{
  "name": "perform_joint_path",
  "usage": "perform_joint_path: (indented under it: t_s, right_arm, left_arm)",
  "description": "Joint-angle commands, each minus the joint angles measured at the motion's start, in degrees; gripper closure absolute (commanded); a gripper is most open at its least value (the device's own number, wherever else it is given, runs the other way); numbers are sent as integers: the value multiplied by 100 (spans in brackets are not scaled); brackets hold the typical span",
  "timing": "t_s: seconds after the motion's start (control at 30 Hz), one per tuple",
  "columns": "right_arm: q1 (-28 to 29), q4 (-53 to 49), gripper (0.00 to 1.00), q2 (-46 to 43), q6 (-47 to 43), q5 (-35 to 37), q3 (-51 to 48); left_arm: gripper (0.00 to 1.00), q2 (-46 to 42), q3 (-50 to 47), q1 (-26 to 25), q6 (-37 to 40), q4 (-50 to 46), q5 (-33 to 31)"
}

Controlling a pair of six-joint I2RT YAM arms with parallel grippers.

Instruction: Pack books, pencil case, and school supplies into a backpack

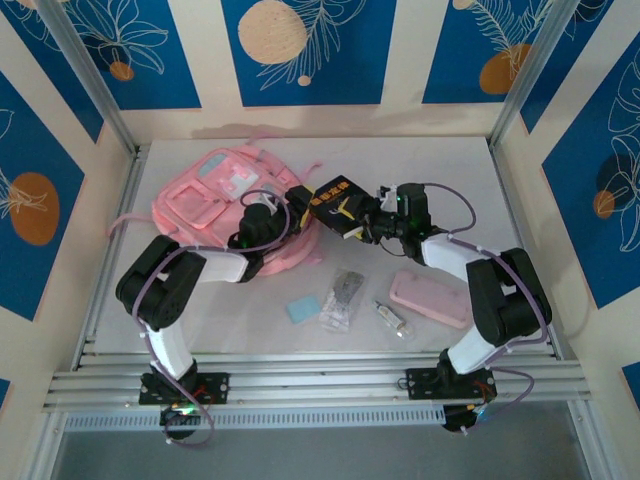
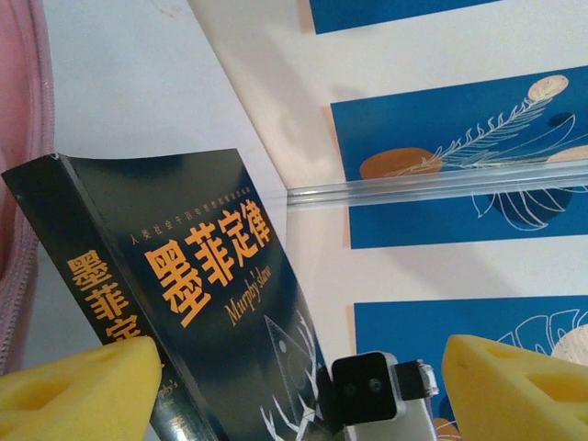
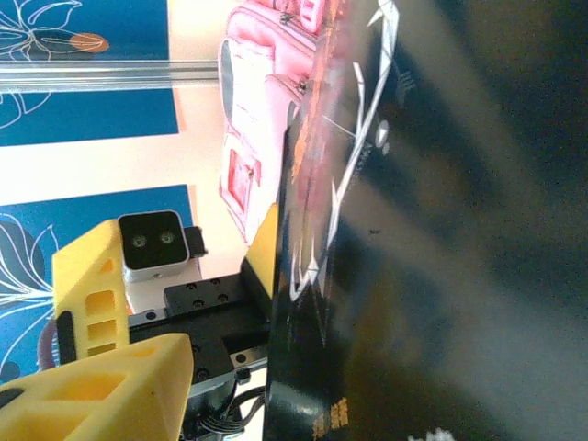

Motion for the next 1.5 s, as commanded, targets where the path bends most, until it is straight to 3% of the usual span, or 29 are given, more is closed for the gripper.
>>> perform_joint_path:
  t_s: [0.0,0.47,0.7,0.8,1.0,1.03,1.07,1.13,1.2,1.4,1.47]
  right_arm:
    - [2,245,100,-372,-261,-30,30]
    - [-15,-27,100,-505,-450,87,10]
    - [105,188,100,-395,-260,-79,50]
    - [121,335,100,-369,-133,-122,-33]
    - [90,499,100,-337,21,-221,-133]
    - [75,461,100,-346,55,-229,-133]
    - [55,423,97,-347,96,-247,-133]
    - [20,320,66,-346,235,-255,-131]
    - [2,298,46,-346,345,-261,-131]
    - [2,235,33,-432,506,-302,-115]
    - [2,87,8,-501,490,-289,-95]
  left_arm:
    - [19,-152,-16,-74,4,-191,163]
    - [18,-175,27,-123,23,-580,328]
    - [20,185,391,-126,-99,-299,332]
    - [36,362,683,-126,-86,-161,335]
    - [94,574,851,-126,-135,22,349]
    - [100,593,809,-126,-171,85,321]
    - [100,586,765,-126,-189,121,274]
    - [100,557,675,-117,-204,200,177]
    - [100,516,630,-114,-181,224,109]
    - [100,387,542,-109,-126,196,-53]
    - [100,383,503,-108,-125,228,-102]
